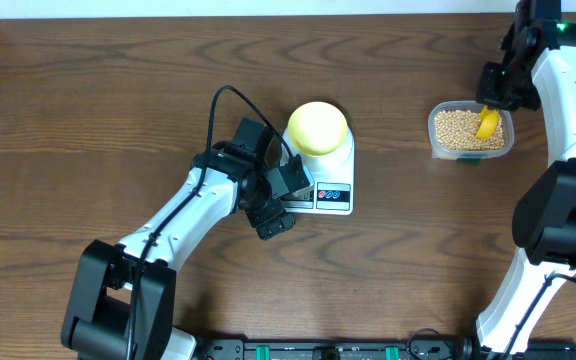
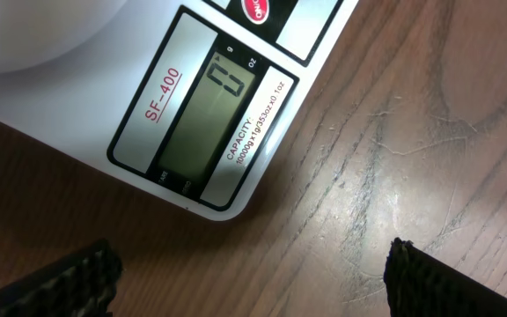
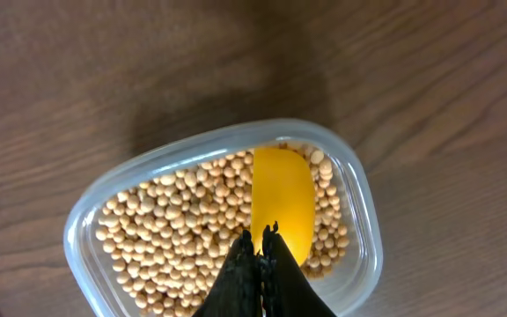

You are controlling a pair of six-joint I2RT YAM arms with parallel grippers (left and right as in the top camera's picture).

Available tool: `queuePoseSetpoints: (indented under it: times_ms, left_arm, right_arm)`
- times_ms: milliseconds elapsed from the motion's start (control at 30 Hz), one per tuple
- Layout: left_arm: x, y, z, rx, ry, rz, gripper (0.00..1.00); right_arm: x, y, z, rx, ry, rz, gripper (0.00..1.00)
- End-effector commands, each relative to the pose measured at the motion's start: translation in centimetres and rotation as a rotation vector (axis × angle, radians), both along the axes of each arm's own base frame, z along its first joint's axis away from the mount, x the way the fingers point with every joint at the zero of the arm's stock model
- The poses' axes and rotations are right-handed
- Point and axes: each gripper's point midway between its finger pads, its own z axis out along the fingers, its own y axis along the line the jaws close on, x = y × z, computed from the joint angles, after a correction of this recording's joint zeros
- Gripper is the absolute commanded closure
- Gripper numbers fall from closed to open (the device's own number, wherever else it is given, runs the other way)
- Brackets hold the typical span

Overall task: Scoop item into bowl and weigh 50g on scale
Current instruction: 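Lower the right gripper onto the yellow scoop handle in the tub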

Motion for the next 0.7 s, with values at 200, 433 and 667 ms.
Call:
queuePoseSetpoints:
  times_ms: [200,433,667]
  left_arm:
    - [-0.3,0.2,-0.5,0.017,0.005,-0.016,0.02]
    - [-0.3,0.2,-0.5,0.017,0.005,-0.016,0.02]
    - [-0.3,0.2,-0.5,0.016,0.005,-0.016,0.02]
  right_arm:
    - [0.4,-0.5,0.2,-0.027,-0.022,-0.015,0.67]
    - [-1.6,-0.2,-0.2,-0.012,0.062,-0.029,0.6]
    - [-1.6,0.0,-0.2,-0.006,0.059,-0.042,0.89]
